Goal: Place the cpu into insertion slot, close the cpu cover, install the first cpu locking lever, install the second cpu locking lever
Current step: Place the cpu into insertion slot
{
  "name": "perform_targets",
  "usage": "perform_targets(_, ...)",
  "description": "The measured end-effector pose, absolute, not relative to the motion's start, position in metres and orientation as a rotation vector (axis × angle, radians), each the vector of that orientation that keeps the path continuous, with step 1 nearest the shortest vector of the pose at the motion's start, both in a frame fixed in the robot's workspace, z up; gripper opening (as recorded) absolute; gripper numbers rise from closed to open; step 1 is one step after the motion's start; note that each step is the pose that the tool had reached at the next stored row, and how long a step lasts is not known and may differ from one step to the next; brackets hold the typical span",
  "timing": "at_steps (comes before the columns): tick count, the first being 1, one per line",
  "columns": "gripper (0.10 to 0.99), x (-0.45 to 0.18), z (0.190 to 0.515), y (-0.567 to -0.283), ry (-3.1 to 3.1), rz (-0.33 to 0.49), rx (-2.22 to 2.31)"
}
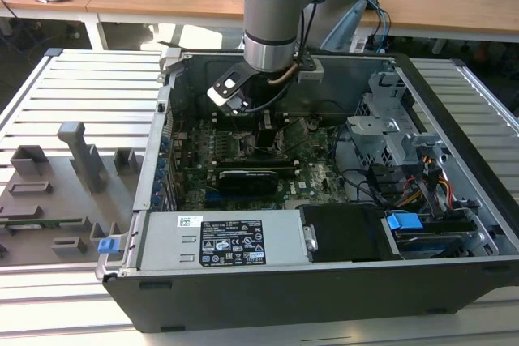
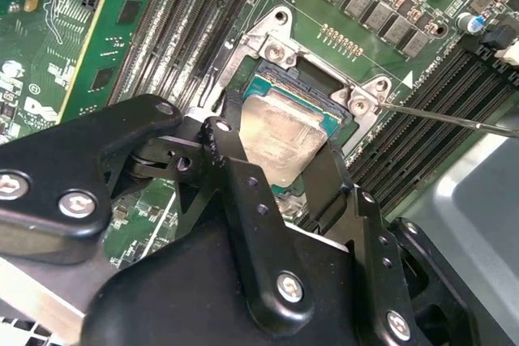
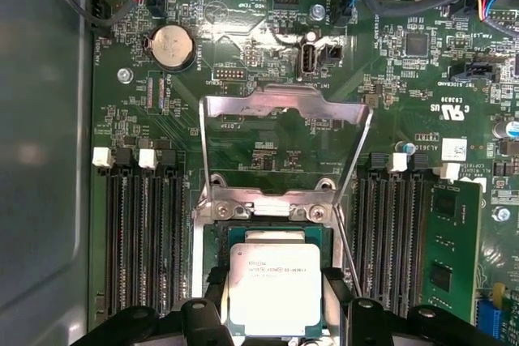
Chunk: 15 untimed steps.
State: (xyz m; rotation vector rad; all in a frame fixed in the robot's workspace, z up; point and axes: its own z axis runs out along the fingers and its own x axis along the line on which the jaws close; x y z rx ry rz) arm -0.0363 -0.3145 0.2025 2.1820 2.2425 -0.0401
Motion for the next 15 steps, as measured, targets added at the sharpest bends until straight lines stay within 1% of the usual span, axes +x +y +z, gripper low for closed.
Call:
perform_targets(11,0.541,-0.0364,0.2006,-0.3119,2.244,-0.039,2.181)
perform_targets(13,0.553,-0.0364,0.2003,-0.3117,2.244,-0.039,2.181)
perform_targets(14,0.62,-0.0364,0.2005,-0.3118,2.244,-0.039,2.181)
perform_targets(15,0.62,-0.0364,0.2004,-0.3118,2.244,-0.039,2.181)
